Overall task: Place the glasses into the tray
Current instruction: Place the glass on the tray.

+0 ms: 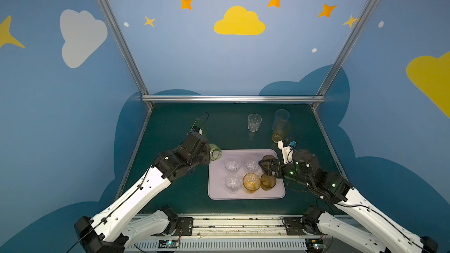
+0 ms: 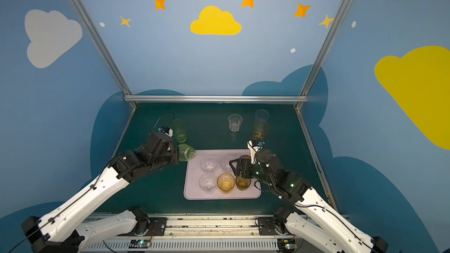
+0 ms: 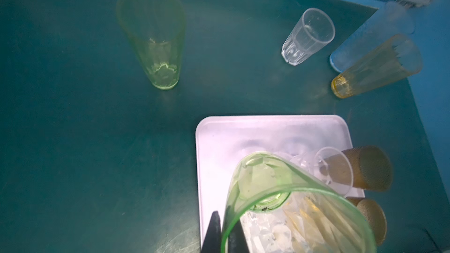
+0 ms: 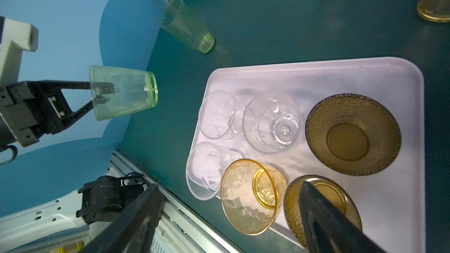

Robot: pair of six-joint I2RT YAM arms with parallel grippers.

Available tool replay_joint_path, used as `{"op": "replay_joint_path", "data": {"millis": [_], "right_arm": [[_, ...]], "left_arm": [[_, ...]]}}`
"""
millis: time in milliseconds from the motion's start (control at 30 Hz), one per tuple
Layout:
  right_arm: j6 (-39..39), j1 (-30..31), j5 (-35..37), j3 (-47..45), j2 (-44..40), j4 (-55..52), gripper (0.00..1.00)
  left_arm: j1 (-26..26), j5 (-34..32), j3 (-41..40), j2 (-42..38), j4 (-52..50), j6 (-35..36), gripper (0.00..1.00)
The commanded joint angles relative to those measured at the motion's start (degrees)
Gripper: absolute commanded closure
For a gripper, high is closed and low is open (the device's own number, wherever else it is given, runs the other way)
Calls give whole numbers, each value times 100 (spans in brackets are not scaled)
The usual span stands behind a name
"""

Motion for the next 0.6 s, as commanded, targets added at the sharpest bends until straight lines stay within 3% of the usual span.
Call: {"op": "replay_joint_path", "data": {"millis": [0,567], "right_arm": [[105,-52,38,-26,-95,257,12],[256,-149,-189,-229,-97,426,12]], "left_arm": [[-16,-52,-123,-240,-222,-135,96],[-77,378,-1445,-724,-50,-700,96]]}}
